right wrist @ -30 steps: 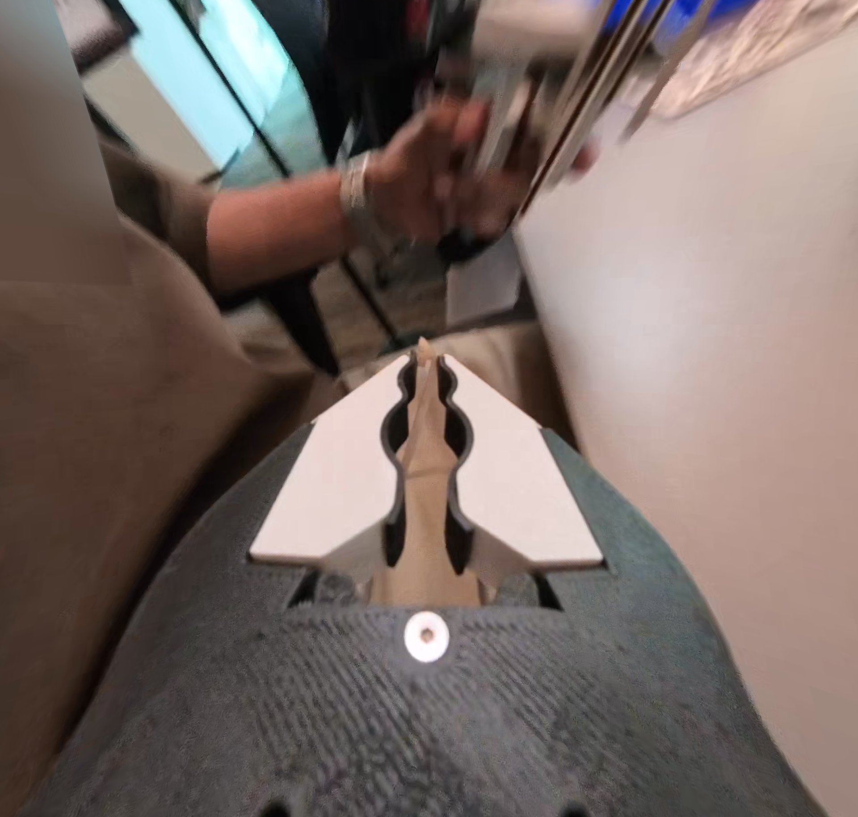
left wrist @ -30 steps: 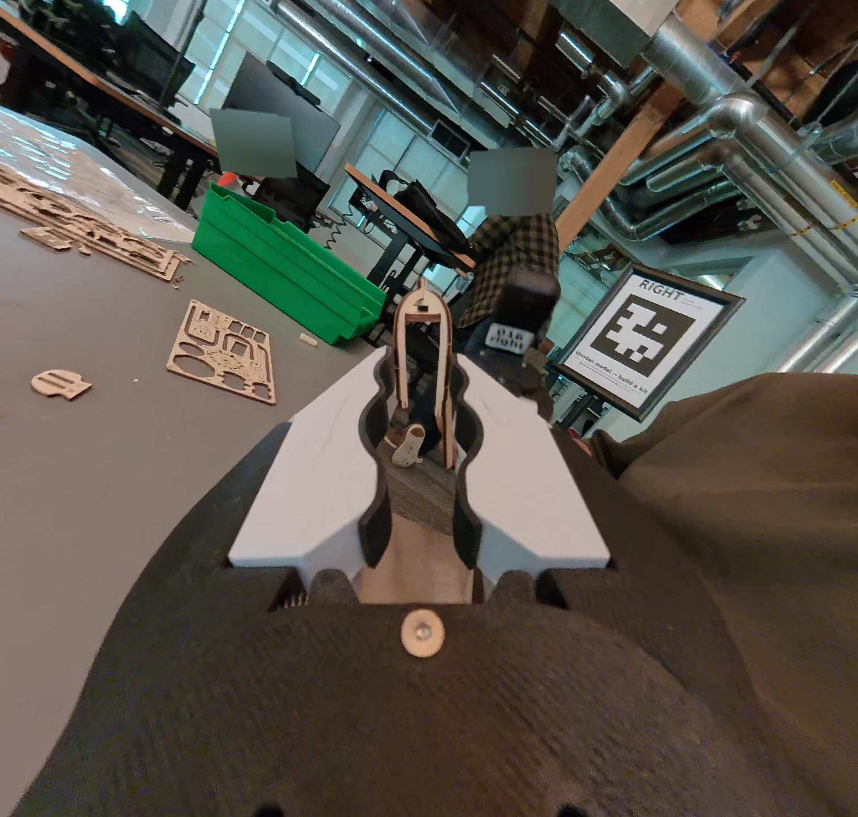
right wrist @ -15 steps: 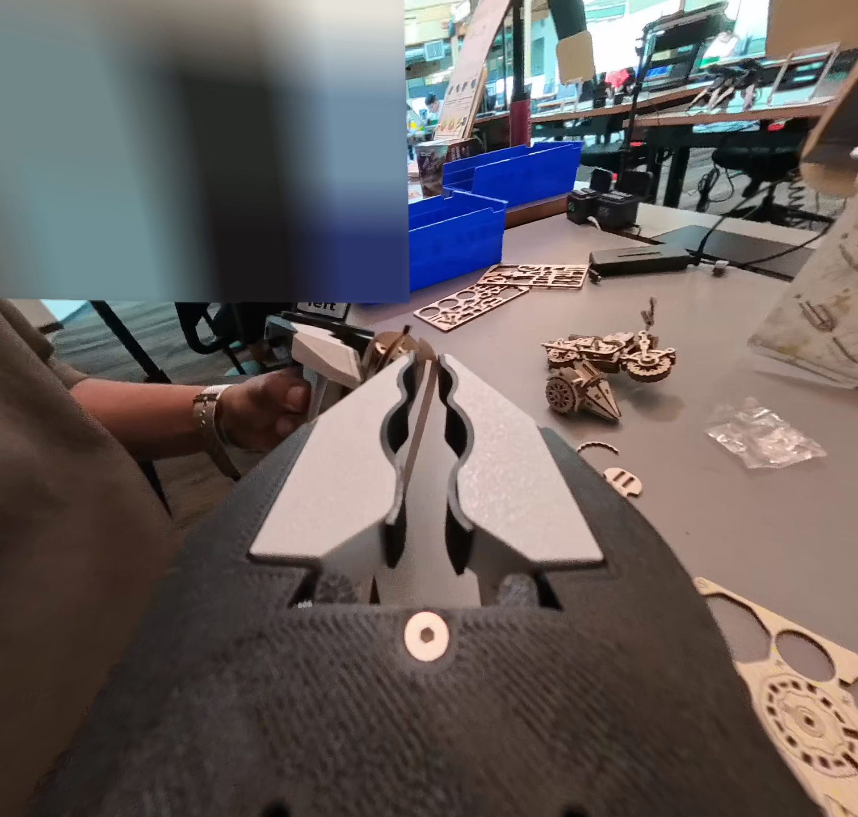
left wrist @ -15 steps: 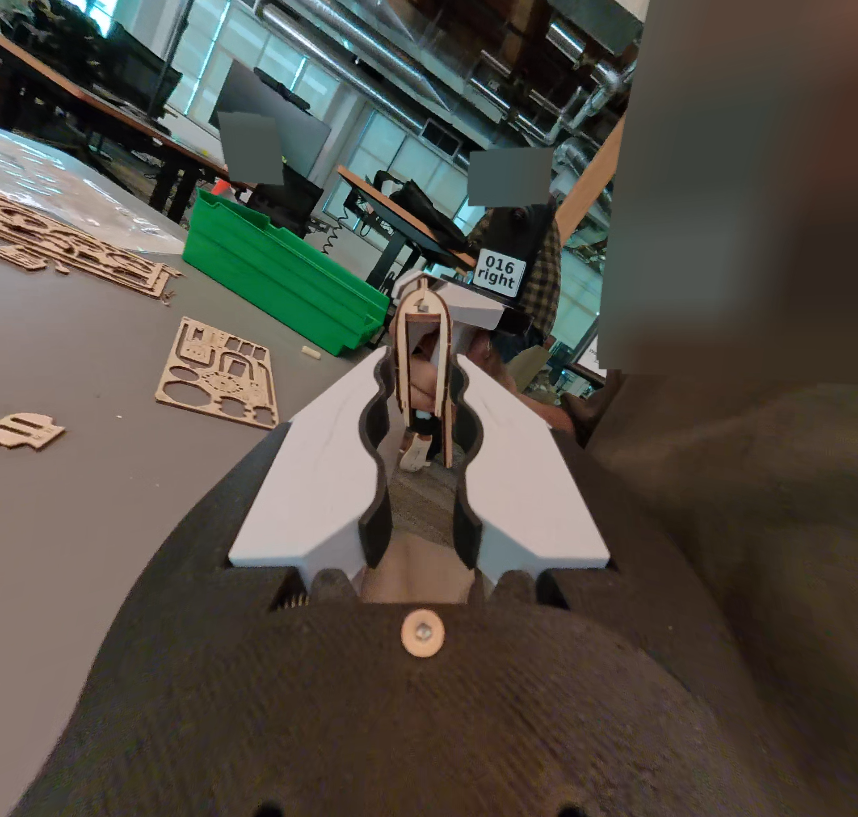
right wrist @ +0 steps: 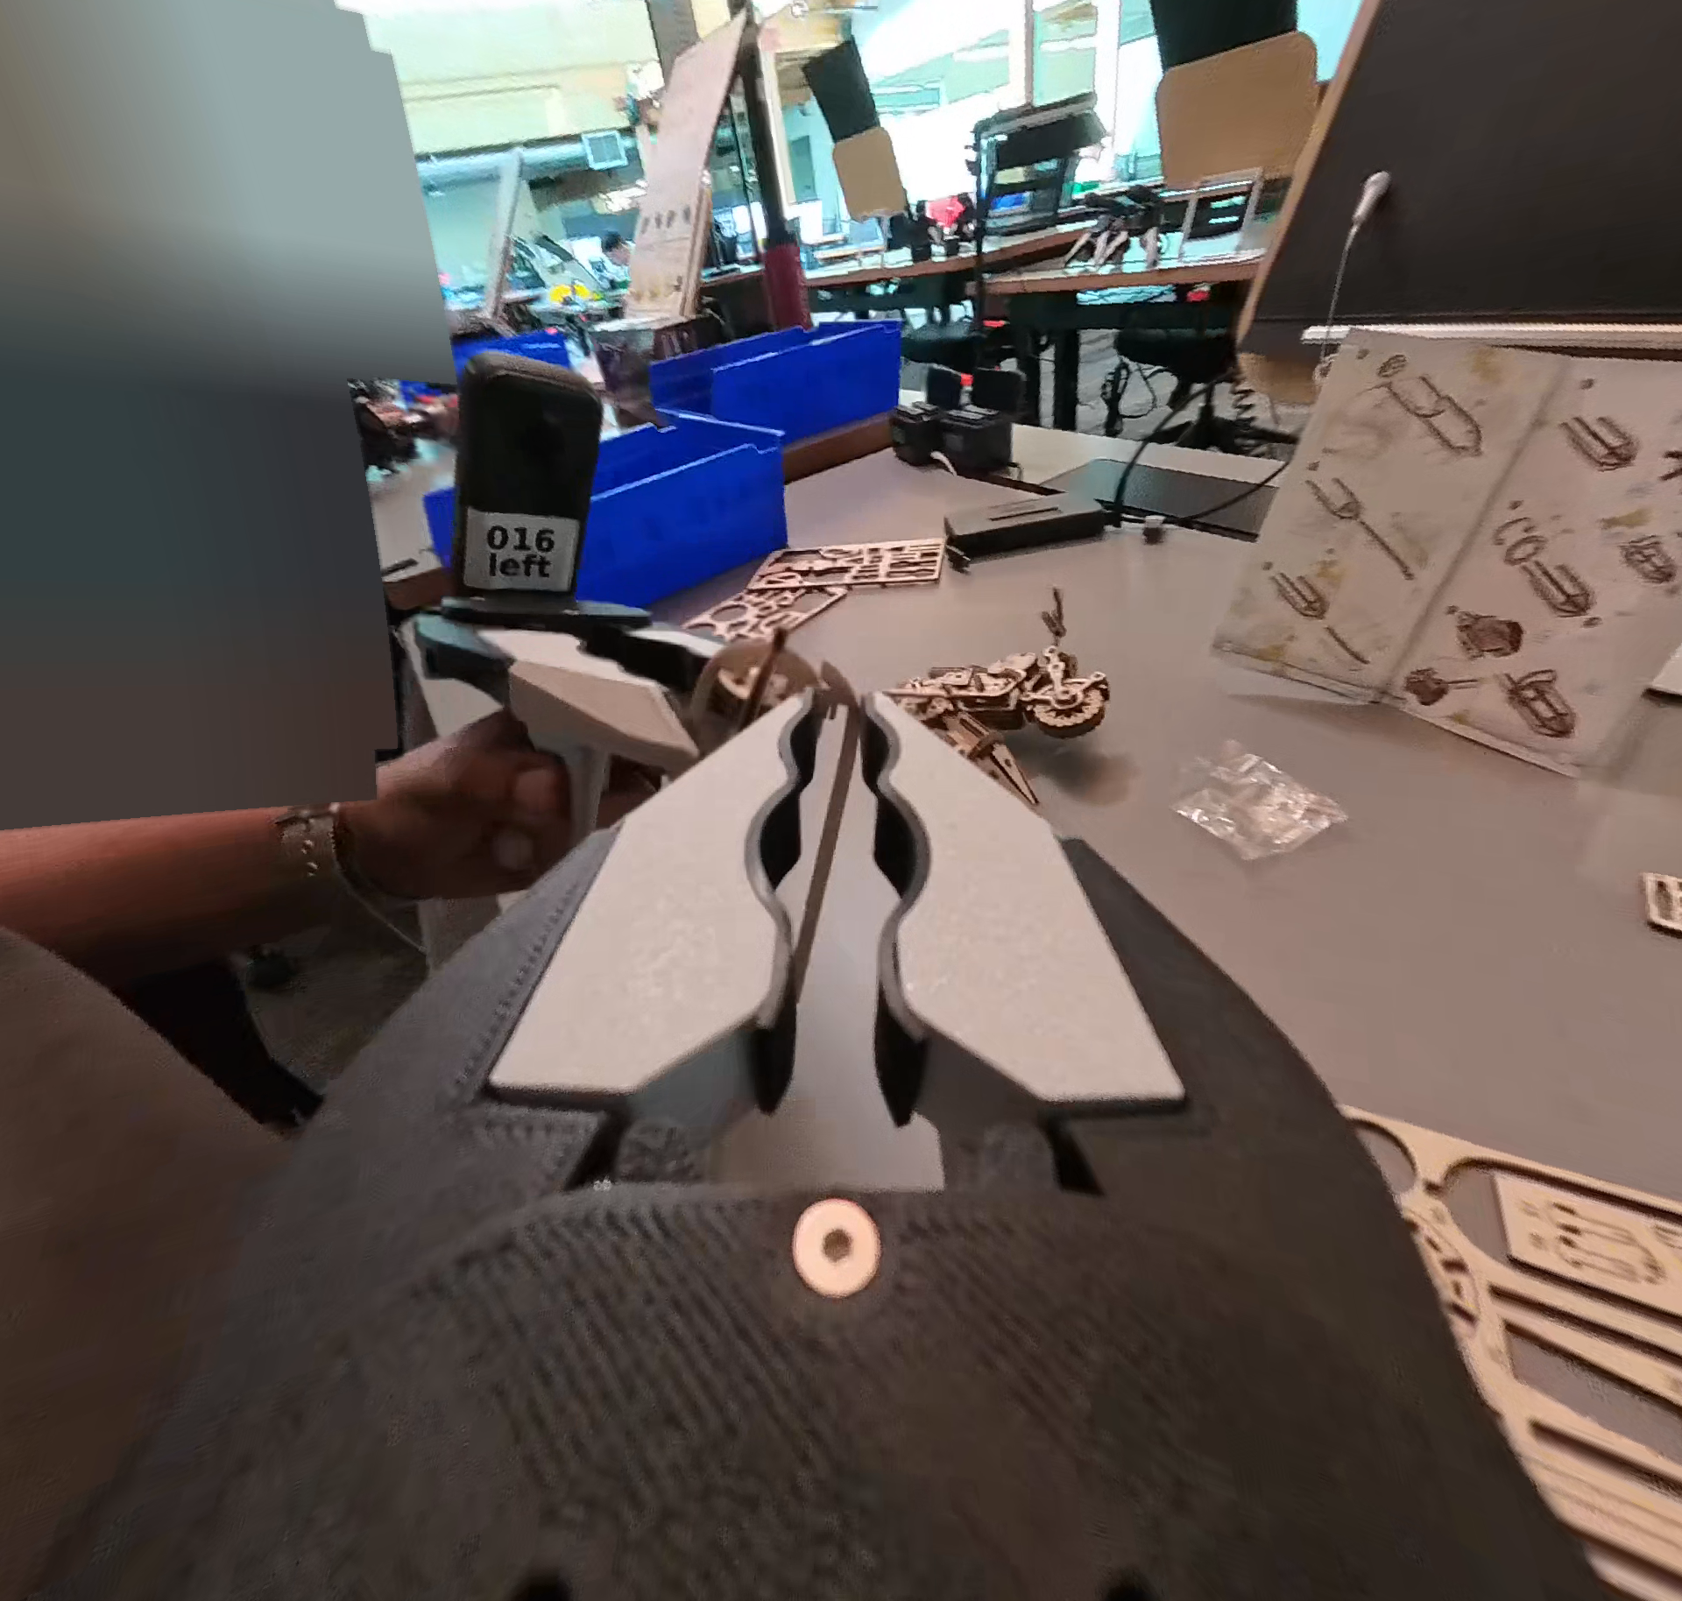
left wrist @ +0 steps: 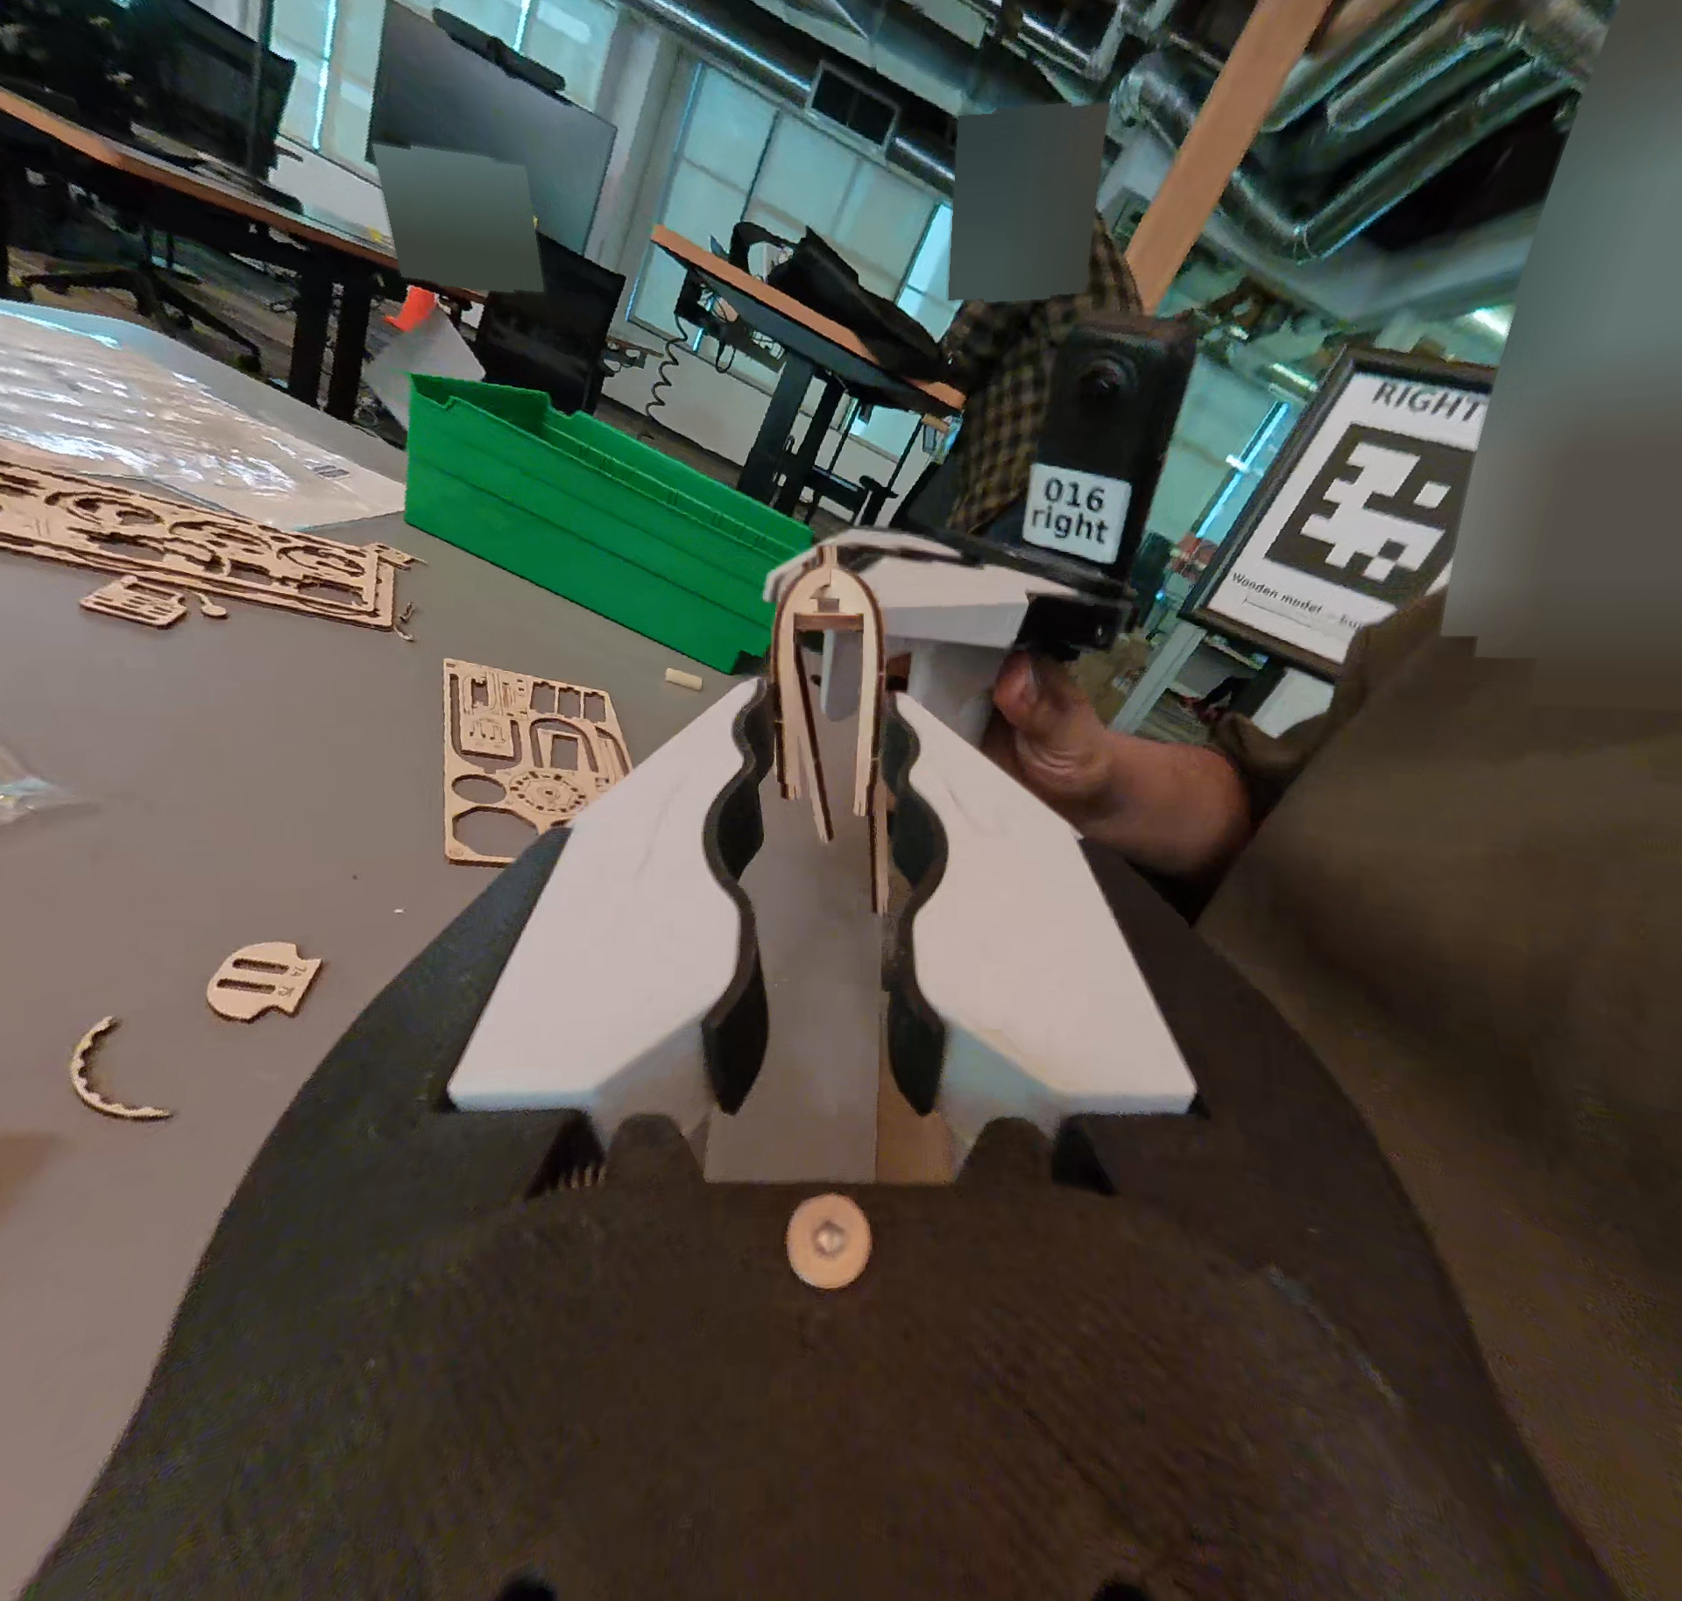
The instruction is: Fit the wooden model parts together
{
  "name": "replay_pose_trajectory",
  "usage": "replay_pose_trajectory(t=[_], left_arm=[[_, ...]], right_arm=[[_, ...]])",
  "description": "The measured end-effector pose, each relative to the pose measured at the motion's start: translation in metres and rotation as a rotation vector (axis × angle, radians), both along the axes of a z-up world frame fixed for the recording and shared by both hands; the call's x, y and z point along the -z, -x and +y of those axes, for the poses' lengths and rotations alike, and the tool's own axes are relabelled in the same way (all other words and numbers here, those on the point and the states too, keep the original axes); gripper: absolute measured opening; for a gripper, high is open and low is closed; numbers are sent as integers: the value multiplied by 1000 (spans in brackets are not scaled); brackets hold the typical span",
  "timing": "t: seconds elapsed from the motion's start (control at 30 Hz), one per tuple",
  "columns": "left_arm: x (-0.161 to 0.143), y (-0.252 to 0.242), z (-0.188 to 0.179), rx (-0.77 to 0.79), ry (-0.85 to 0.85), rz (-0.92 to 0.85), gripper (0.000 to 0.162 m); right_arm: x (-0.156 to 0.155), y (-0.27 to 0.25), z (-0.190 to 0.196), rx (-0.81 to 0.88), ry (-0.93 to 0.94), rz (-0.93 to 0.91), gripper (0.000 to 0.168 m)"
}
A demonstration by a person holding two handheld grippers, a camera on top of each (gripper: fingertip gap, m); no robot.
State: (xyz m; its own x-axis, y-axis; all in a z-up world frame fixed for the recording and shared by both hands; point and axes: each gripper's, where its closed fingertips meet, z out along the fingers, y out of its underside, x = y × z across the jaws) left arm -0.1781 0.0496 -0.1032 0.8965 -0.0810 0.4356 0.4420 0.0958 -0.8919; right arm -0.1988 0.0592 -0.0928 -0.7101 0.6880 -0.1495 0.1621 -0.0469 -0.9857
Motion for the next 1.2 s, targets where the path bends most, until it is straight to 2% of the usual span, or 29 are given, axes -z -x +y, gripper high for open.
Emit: replay_pose_trajectory(t=[0.07,0.17,0.27,0.37,0.43,0.53,0.6,0.7,0.8,0.9,1.03,1.13,1.2], left_arm=[[0,5,-3,-23,-8,-33,21],[-8,5,-11,-15,-44,-49,21],[-1,6,-12,-46,-6,-45,21],[-1,8,-11,-57,-9,-59,21],[3,11,-10,-66,10,-50,22],[7,14,-9,-68,30,-49,22],[7,15,-10,-64,22,-62,22],[6,14,-10,-59,10,-79,21],[6,14,-11,-58,11,-79,21],[6,13,-10,-51,10,-84,21],[4,13,-10,-54,-5,-95,21],[4,11,-9,-45,-5,-99,21],[4,9,-9,-40,-7,-100,22]], right_arm=[[14,-3,3,34,-92,-21,7],[56,-10,12,32,-277,-154,7],[112,-42,8,-109,-475,-427,8],[143,-78,-6,-219,-541,-586,8],[154,-88,-10,-224,-606,-569,8],[162,-79,1,-146,-787,-443,8],[165,-73,6,-110,-826,-416,7],[166,-73,5,-110,-746,-488,8],[158,-73,3,-133,-641,-532,27],[133,-65,8,-123,-512,-515,34],[103,-64,36,-99,-329,-552,22],[107,-92,52,-127,-179,-765,11],[118,-119,53,-157,-109,-940,9]])
